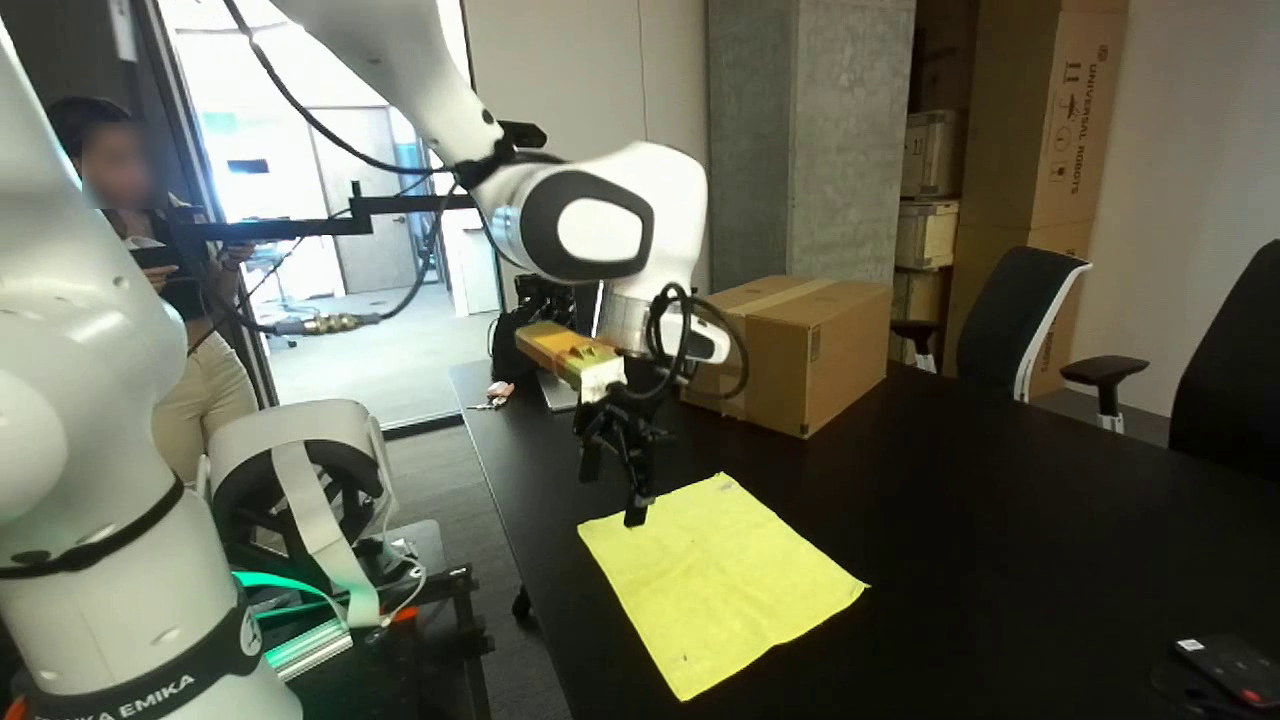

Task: Fold the yellow towel in half from bottom to top

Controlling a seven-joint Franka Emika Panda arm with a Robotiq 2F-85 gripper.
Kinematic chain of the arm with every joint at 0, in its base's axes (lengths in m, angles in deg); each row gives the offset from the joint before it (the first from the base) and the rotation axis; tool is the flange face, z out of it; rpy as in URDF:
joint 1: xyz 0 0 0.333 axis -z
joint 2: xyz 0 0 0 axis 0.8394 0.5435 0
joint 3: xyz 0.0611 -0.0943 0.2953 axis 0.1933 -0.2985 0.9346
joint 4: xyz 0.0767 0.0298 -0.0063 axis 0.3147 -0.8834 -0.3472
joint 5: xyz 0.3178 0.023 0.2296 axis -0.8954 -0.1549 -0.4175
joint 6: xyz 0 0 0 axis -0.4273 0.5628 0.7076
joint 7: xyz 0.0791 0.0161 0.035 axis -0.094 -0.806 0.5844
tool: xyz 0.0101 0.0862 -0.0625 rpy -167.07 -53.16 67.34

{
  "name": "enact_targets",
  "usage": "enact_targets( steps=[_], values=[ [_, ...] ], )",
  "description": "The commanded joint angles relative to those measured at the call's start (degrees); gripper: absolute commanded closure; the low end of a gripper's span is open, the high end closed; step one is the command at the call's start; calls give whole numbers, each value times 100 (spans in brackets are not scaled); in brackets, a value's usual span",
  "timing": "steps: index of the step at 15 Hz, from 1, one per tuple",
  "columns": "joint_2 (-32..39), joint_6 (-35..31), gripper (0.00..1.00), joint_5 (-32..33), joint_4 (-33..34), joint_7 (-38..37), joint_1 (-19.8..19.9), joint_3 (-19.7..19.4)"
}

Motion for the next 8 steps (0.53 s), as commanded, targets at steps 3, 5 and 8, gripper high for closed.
enact_targets(
  steps=[3,5,8],
  values=[
    [1345,-944,0,-40,317,-62,71,109],
    [1671,-1119,0,-63,425,-61,80,136],
    [2008,-1251,0,-6,601,-208,62,155]
  ],
)
